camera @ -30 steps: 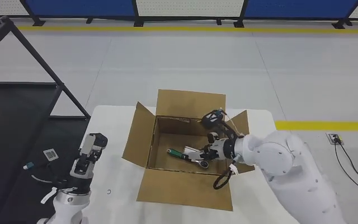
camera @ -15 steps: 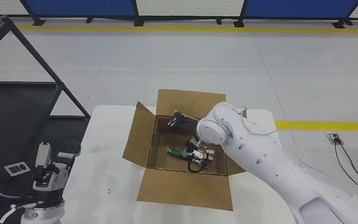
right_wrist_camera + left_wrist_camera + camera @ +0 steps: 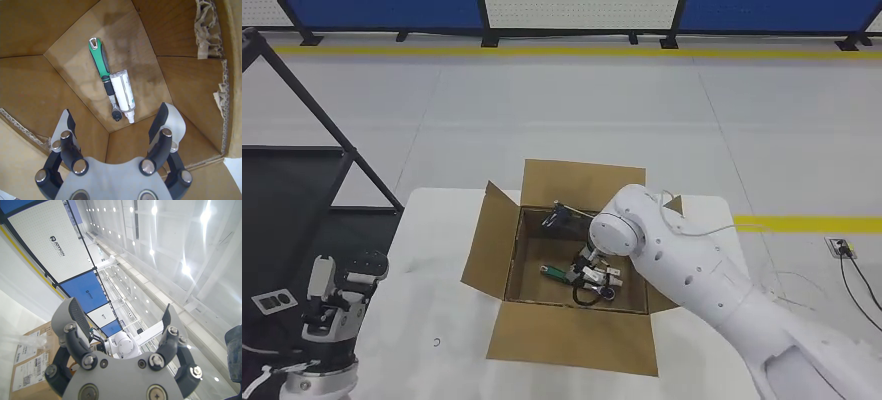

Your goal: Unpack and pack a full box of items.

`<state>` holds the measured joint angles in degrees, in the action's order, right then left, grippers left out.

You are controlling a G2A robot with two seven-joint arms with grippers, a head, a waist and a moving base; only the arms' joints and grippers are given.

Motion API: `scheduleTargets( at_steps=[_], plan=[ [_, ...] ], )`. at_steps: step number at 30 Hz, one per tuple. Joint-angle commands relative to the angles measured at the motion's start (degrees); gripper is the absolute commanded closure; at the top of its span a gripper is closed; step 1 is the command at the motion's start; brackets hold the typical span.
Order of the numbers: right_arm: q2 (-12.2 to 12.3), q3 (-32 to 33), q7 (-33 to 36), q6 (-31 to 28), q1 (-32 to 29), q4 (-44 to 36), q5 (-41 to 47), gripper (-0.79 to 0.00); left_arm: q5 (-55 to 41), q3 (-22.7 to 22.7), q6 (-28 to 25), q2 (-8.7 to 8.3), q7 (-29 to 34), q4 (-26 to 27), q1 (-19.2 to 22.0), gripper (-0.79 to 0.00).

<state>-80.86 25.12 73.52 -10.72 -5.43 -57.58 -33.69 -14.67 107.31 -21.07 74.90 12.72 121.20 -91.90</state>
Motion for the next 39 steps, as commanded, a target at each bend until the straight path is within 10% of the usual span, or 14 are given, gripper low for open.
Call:
scheduleTargets(
  at_steps=[1, 14, 20, 30, 39],
  plan=[
    [-0.07, -0.21, -1.98, -0.12, -1.05, 1.06, -0.88, -0.785, 0.29, -0.32, 0.50, 0.00, -0.29, 0.37, 0.29, -0.785],
    [-5.60, -4.96, -10.95, -10.35, -1.12, 17.07, -4.57, -0.785, -0.85, 1.42, 0.44, 0.03, -1.69, 1.83, -0.87, -0.785],
    [-8.37, -5.72, -12.38, -11.88, -0.45, 23.78, -4.60, -0.440, -0.33, 1.13, 0.14, 0.06, -1.77, 2.43, -1.22, -0.785],
    [-12.29, -6.64, -12.75, -13.30, 0.19, 31.04, -5.23, -0.345, 0.39, 0.79, 0.09, 0.07, -2.19, 2.57, -1.12, -0.785],
    [-14.73, -6.74, -12.10, -13.31, 1.06, 35.42, -6.20, 0.000, 0.11, 0.97, -0.04, 0.08, -2.75, 2.33, -0.69, -0.785]
  ],
)
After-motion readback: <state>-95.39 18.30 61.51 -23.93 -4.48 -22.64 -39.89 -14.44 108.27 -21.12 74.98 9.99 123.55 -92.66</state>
